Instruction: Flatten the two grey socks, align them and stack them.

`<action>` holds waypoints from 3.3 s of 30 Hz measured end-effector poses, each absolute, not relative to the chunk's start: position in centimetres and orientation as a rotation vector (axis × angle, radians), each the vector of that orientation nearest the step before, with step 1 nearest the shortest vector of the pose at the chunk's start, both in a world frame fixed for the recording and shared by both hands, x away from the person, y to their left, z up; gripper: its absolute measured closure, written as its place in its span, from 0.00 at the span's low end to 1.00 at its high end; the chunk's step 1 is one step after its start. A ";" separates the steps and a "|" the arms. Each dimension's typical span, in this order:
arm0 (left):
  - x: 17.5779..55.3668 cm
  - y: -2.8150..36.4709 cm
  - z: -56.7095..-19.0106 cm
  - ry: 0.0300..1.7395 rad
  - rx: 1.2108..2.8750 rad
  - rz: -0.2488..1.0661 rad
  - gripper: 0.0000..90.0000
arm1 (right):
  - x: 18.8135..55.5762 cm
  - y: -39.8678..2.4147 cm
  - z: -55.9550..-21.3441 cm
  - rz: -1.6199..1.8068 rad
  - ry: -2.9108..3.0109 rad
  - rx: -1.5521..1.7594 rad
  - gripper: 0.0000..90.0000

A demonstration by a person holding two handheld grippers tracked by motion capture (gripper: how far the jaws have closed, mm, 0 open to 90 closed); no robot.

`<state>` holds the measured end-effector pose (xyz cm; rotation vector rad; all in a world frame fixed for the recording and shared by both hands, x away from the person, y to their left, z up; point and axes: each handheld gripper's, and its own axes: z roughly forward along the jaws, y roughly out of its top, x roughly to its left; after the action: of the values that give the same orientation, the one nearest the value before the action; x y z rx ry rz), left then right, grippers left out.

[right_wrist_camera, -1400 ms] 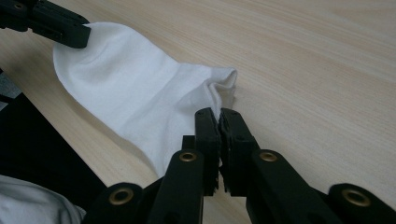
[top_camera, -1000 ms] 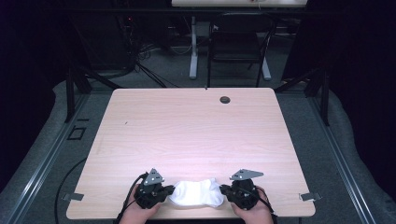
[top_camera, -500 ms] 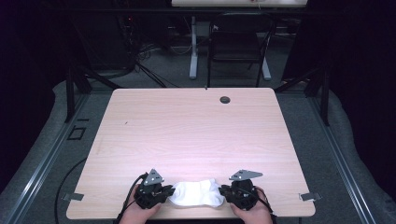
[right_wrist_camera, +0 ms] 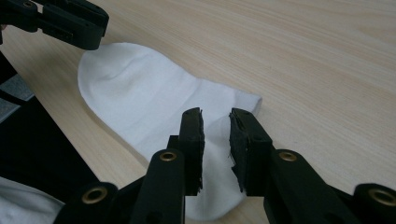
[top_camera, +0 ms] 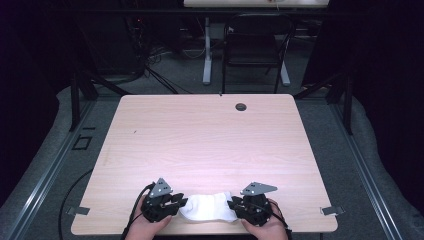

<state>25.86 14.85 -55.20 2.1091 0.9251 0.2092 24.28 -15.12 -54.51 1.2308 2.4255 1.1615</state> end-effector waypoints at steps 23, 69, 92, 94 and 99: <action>25.7 14.1 -57.1 0.886 2.209 0.203 0.79 | 24.9 -14.3 -56.6 1.043 2.478 1.213 0.83; 28.6 15.6 -57.7 0.965 2.147 0.263 0.77 | 28.3 -12.4 -57.0 1.028 2.457 1.231 0.83; 27.3 16.0 -57.2 0.908 2.165 0.251 0.61 | 27.6 -12.5 -56.7 1.065 2.442 1.201 0.80; 27.3 16.0 -57.2 0.902 2.171 0.252 0.61 | 27.6 -12.5 -56.7 1.068 2.442 1.205 0.80; 27.2 16.1 -57.5 0.888 2.193 0.258 0.60 | 27.5 -12.5 -56.8 1.057 2.447 1.201 0.80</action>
<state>27.22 16.07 -57.54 2.1928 0.8880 0.2585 27.54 -12.53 -56.75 1.2006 2.4471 1.0570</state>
